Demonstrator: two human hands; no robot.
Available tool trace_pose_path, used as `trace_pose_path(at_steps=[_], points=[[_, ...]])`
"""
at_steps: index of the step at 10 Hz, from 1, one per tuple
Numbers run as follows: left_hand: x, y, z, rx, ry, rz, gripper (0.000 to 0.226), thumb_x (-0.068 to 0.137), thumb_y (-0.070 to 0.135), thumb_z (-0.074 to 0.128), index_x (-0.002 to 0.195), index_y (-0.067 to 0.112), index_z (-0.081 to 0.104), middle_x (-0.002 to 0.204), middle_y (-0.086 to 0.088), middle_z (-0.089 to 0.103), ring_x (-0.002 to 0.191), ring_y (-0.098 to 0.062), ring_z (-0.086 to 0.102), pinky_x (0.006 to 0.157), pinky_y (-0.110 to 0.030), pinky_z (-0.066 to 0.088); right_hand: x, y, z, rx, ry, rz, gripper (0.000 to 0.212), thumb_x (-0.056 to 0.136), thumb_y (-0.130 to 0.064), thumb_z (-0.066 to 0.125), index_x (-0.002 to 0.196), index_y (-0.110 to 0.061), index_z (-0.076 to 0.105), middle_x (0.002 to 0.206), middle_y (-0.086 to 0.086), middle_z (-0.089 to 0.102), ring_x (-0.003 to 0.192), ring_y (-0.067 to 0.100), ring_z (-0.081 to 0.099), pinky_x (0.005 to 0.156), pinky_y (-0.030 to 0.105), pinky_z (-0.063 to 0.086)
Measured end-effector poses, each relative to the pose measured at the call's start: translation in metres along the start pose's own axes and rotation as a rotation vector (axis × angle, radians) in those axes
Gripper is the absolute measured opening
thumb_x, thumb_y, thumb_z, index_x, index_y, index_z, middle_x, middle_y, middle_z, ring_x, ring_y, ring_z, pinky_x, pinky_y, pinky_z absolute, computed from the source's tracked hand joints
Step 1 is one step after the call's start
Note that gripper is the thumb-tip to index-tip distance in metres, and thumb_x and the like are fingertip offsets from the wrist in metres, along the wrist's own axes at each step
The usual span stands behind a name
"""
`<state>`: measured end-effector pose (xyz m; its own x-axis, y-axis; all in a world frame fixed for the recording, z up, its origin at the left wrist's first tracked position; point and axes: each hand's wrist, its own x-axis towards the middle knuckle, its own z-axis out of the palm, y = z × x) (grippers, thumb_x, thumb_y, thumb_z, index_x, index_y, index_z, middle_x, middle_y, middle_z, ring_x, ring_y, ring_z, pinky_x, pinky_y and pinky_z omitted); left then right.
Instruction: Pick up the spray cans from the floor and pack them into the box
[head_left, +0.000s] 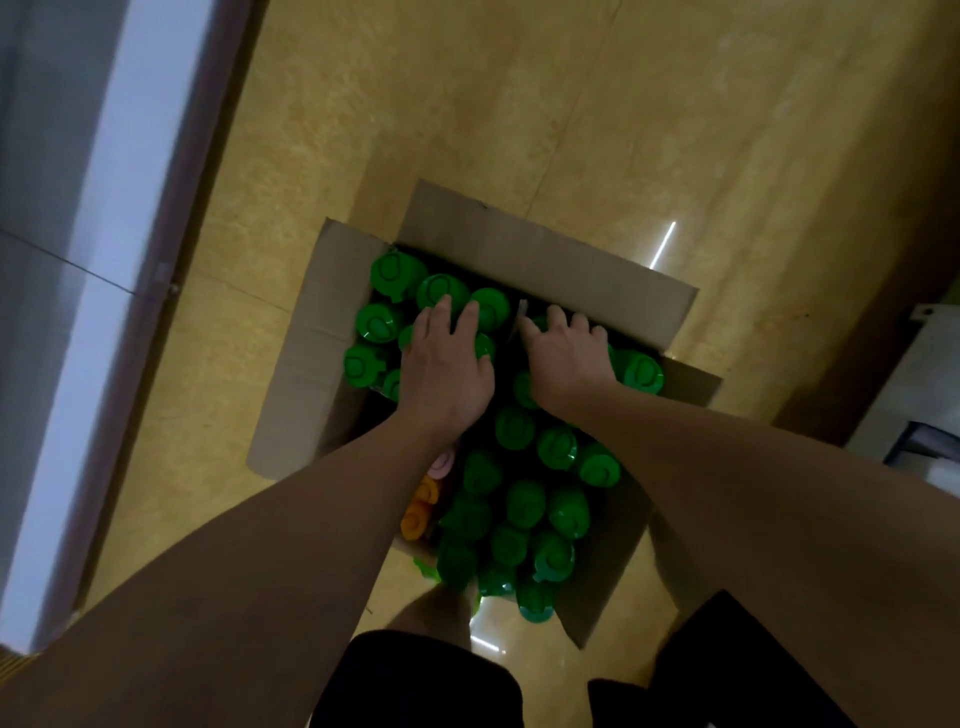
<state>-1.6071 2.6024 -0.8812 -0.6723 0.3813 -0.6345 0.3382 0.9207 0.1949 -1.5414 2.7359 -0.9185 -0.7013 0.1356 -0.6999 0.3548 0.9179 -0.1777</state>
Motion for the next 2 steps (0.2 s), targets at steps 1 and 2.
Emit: trace_pose_path(at_steps=[1, 2], points=[[-0.021, 0.008, -0.017, -0.003, 0.015, 0.048, 0.066, 0.099, 0.034, 0.052, 0.157, 0.017, 0.024, 0.163, -0.016, 0.018, 0.15, -0.034, 0.015, 0.119, -0.05, 0.026, -0.03, -0.003, -0.019, 0.013, 0.032, 0.019, 0.077, 0.087, -0.029, 0.063, 0.154, -0.017, 0.027, 0.139, 0.018, 0.042, 0.122, 0.041, 0.042, 0.097, 0.053, 0.041], [-0.047, 0.012, -0.035, -0.005, 0.037, 0.099, 0.066, 0.1, 0.035, 0.051, 0.157, 0.017, 0.022, 0.164, -0.015, 0.016, 0.15, -0.034, 0.014, 0.119, -0.049, 0.026, -0.06, -0.01, -0.038, 0.033, 0.082, 0.058, 0.074, 0.087, -0.03, 0.063, 0.153, -0.019, 0.03, 0.139, 0.018, 0.044, 0.121, 0.041, 0.044, 0.098, 0.052, 0.041]])
